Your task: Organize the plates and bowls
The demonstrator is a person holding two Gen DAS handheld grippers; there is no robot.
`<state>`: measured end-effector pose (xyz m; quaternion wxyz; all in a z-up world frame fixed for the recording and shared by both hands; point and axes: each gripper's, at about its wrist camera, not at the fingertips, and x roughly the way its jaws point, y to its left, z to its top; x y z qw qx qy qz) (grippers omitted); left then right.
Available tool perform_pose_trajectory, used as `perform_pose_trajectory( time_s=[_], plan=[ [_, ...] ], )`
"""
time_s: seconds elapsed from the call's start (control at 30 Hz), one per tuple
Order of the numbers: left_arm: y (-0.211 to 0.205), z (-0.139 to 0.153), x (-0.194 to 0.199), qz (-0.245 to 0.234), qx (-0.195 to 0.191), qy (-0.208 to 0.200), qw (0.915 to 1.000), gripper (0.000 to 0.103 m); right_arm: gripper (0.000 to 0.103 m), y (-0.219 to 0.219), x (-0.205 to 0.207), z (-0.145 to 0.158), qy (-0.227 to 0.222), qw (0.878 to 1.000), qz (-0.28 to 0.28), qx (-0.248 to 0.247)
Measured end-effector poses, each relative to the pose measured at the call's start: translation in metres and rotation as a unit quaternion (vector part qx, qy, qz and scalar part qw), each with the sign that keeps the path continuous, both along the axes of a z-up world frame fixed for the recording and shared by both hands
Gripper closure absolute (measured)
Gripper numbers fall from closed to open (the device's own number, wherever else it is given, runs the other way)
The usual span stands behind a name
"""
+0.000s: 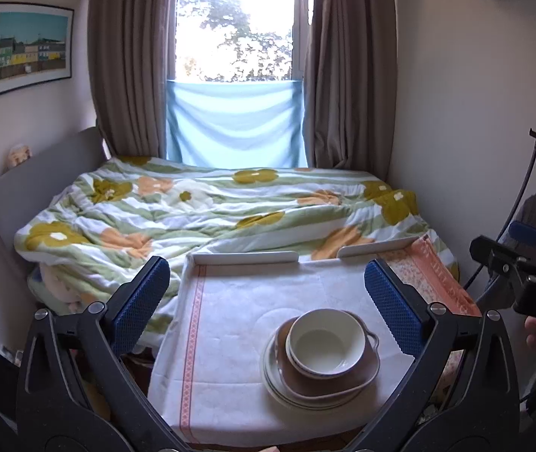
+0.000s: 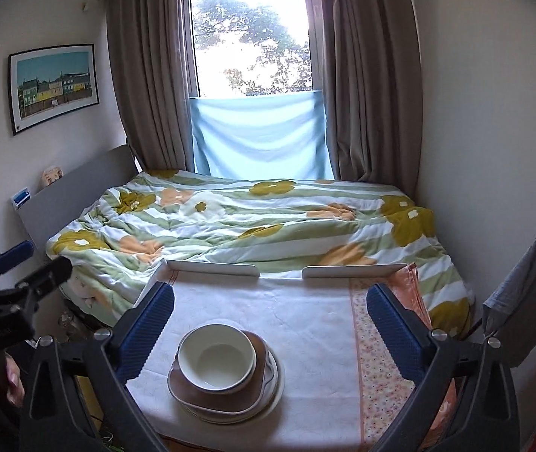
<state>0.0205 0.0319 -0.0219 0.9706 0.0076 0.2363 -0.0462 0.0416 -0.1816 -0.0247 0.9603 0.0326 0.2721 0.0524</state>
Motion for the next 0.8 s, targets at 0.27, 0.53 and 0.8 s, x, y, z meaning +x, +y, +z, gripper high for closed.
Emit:
perform_pose_trajectory(
  time_s=[0.27,0.53,0.8],
  plan=[
    [-0.007,0.0,-0.011,0.01,0.001,-0.026,0.9996,0.0,0.001,-0.012,-0.007,-0.004,-0.009,1.0,-0.028,-0.01],
    [-0.012,0.002,-0.002,0.008,-0.002,-0.026,0.9996,0.0,0.001,-0.013,-0.008,0.002,-0.022,0.999,-0.037,-0.024],
    [-0.014,0.0,0.001,0.004,-0.008,-0.022,0.9997,0.0,0.001,-0.013,-0.009,0.005,-0.026,0.998,-0.04,-0.032]
  ],
)
